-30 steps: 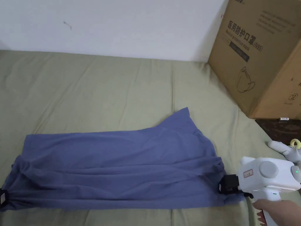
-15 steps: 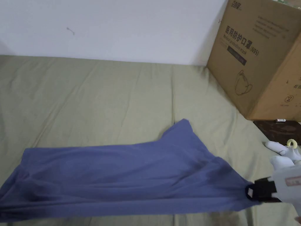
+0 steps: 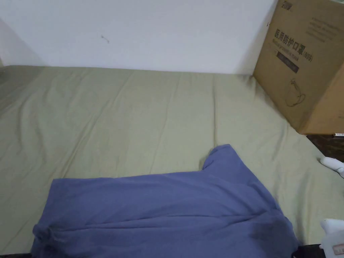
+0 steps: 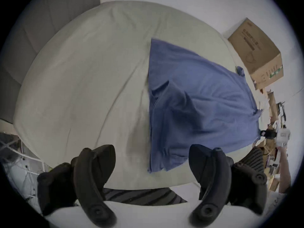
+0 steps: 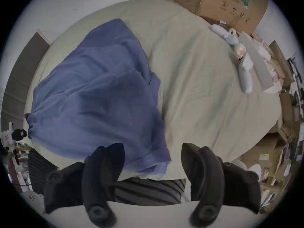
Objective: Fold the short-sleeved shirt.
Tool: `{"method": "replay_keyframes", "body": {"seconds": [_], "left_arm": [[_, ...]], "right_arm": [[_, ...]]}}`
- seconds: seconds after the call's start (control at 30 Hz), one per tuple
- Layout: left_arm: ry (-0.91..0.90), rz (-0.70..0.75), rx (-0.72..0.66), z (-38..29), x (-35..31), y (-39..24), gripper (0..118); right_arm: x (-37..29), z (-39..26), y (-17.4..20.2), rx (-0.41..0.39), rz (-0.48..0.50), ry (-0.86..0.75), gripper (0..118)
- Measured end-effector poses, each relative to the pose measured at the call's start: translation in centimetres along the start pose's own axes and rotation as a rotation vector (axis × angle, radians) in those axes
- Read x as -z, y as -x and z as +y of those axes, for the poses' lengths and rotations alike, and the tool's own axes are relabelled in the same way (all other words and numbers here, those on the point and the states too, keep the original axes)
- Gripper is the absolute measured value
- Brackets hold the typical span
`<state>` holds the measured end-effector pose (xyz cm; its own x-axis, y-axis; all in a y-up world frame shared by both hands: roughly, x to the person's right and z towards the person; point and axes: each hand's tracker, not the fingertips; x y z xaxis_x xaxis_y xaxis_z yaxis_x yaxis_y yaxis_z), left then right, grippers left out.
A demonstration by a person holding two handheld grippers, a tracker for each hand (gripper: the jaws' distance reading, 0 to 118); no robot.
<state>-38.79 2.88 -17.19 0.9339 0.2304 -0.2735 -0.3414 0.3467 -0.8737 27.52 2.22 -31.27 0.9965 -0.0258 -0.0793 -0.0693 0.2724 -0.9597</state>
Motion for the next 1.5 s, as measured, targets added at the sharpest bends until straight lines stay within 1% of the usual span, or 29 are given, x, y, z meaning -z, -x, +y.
{"method": "replay_keyframes", "body": {"seconds": [0.03,0.07,0.2,0.3,0.33,0.37,0.4,0.43,0.47,0.5,0.53,0.6,0.67,0.8,0.83,0.87,0.93,0.97,1.03,1.1,1.17,1.2,1.23,1.27,1.3,1.33,1.4,1.47,1.5], "left_arm": [[-0.004,-0.027,-0.028,0.3,-0.4,0.2,97],[-0.029,-0.067,-0.048,0.3,-0.9,0.2,97],[-0.203,-0.143,-0.022,0.8,-3.7,-1.6,97],[-0.291,-0.118,0.027,2.1,-6.2,-4.1,102],[-0.31,-0.095,0.056,2.6,-6.6,-4.8,101],[-0.316,-0.1,0.095,3.3,-7.2,-5.7,96],[-0.331,-0.106,0.121,3.8,-7.8,-6.2,75],[-0.36,-0.132,0.137,4.4,-8.4,-7.0,45],[-0.375,-0.146,0.15,4.9,-8.5,-7.5,11],[-0.396,-0.142,0.153,5.3,-8.6,-8.0,0],[-0.424,-0.133,0.162,5.8,-8.8,-8.4,0],[-0.43,-0.189,0.161,7.1,-8.4,-8.9,0],[-0.446,-0.157,0.151,9.5,-7.4,-8.9,0],[-0.258,-0.053,0.14,16.1,-1.6,-6.6,0],[-0.214,-0.058,0.129,17.5,0.2,-5.7,2],[-0.202,-0.042,0.12,18.5,2.2,-5.0,13],[-0.184,-0.002,0.097,20.2,5.8,-3.4,84],[-0.173,0.024,0.093,20.6,7.6,-2.9,100],[-0.108,0.035,0.091,20.5,10.6,-2.2,107],[-0.081,0.021,0.094,20.3,12.9,-1.9,105],[0.008,0.032,0.13,19.6,15.1,-2.0,104],[0.045,0.033,0.145,19.3,15.5,-2.2,99],[-0.011,0.1,0.22,19.1,14.9,-2.7,94],[-0.034,0.093,0.251,18.9,13.7,-3.2,84],[-0.059,0.068,0.261,18.8,12.7,-3.6,47],[-0.082,0.048,0.278,18.6,11.9,-3.9,0],[-0.106,-0.056,0.323,18.1,9.8,-4.6,1],[-0.124,-0.04,0.354,17.7,8.0,-5.2,1],[-0.148,-0.02,0.36,17.6,7.2,-5.3,1]], "right_arm": [[-0.6,0.2,0.2,-0.001,-0.024,-0.02,76],[-1.3,0.3,0.2,0.009,-0.005,-0.086,76],[-4.5,0.6,1.3,0.059,0.097,-0.236,101],[-7.2,1.0,3.7,0.025,0.131,-0.315,101],[-7.8,1.5,4.5,0.006,0.148,-0.319,101],[-8.4,1.8,5.5,-0.021,0.173,-0.347,98],[-9.1,2.2,6.4,-0.039,0.175,-0.389,85],[-9.9,2.4,7.4,-0.059,0.185,-0.448,55],[-10.6,2.8,8.3,-0.076,0.203,-0.496,15],[-11.1,3.2,9.1,-0.085,0.208,-0.531,0],[-11.5,3.6,9.7,-0.081,0.22,-0.55,0],[-12.1,4.6,10.6,-0.068,0.281,-0.582,0],[-12.1,5.8,11.5,-0.078,0.295,-0.592,0],[-11.3,8.1,12.2,-0.112,0.31,-0.569,0],[-10.9,8.5,12.2,-0.114,0.314,-0.556,0],[-10.5,8.8,12.1,-0.109,0.319,-0.536,0],[-9.4,9.3,11.8,-0.09,0.325,-0.495,0],[-8.9,9.4,11.7,-0.079,0.324,-0.477,0],[-7.9,9.6,11.2,-0.06,0.328,-0.442,0],[-7.0,9.7,10.8,-0.052,0.326,-0.412,0],[-6.2,9.9,10.4,-0.045,0.307,-0.388,0],[-5.9,10.1,10.1,-0.043,0.298,-0.381,0],[-5.6,10.5,9.9,-0.042,0.291,-0.377,0],[-5.3,11.1,9.6,-0.041,0.286,-0.375,0],[-4.9,11.8,9.4,-0.041,0.28,-0.374,0],[-4.5,12.6,9.2,-0.042,0.273,-0.377,0],[-3.3,15.0,8.8,-0.048,0.266,-0.394,0],[-1.6,18.2,8.4,-0.017,0.28,-0.385,1],[-0.6,19.9,8.3,0.012,0.27,-0.381,15]]}}
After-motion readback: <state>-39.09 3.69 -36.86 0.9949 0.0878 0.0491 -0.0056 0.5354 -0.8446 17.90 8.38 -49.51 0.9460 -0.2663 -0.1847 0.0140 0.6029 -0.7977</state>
